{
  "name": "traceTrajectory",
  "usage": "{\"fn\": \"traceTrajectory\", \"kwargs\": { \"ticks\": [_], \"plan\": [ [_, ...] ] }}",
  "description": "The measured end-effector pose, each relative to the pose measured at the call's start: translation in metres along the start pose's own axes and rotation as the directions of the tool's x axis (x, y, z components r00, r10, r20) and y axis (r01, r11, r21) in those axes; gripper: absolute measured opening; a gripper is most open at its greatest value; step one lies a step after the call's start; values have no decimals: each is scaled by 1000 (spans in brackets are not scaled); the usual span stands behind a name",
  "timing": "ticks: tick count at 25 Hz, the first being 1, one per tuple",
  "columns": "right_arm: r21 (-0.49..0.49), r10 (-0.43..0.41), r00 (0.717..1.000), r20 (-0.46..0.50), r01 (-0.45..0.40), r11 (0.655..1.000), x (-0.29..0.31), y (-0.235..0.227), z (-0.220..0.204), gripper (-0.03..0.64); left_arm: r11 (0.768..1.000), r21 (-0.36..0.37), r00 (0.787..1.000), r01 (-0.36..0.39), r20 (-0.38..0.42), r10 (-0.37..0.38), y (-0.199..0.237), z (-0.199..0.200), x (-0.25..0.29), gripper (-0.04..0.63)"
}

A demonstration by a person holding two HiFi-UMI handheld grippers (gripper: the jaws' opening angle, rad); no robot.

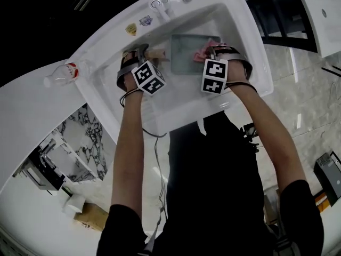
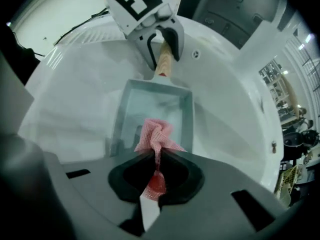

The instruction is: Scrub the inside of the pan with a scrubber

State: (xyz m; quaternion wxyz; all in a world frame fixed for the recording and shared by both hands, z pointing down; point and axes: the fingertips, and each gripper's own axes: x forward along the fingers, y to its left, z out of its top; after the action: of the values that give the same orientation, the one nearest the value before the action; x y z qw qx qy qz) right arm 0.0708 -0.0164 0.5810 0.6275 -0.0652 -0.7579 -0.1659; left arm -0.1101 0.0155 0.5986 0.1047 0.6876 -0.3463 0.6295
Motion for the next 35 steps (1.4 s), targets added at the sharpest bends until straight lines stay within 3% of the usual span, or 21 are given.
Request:
{"fn": "traceTrajectory", "kwargs": {
  "ticks": [5,17,23,29,35],
  "plan": [
    [38,-97,995,33,95,995,-34,-18,-16,44,999,-41,1000,-1,2,1,-1,10,-29,267],
    [82,-168,975,143,157,984,-104,0,-18,48,978,-173,981,-114,136,138,-39,56,-145,251],
    [164,-181,962,206,148,975,-128,10,3,48,954,-249,950,-169,216,225,-44,65,-191,198],
    [258,-218,944,245,153,954,-162,22,20,48,913,-383,899,-142,336,281,-58,72,-239,118],
    [349,-283,920,270,180,919,-203,47,37,48,893,-436,847,-110,430,314,-77,63,-283,60]
  ]
}}
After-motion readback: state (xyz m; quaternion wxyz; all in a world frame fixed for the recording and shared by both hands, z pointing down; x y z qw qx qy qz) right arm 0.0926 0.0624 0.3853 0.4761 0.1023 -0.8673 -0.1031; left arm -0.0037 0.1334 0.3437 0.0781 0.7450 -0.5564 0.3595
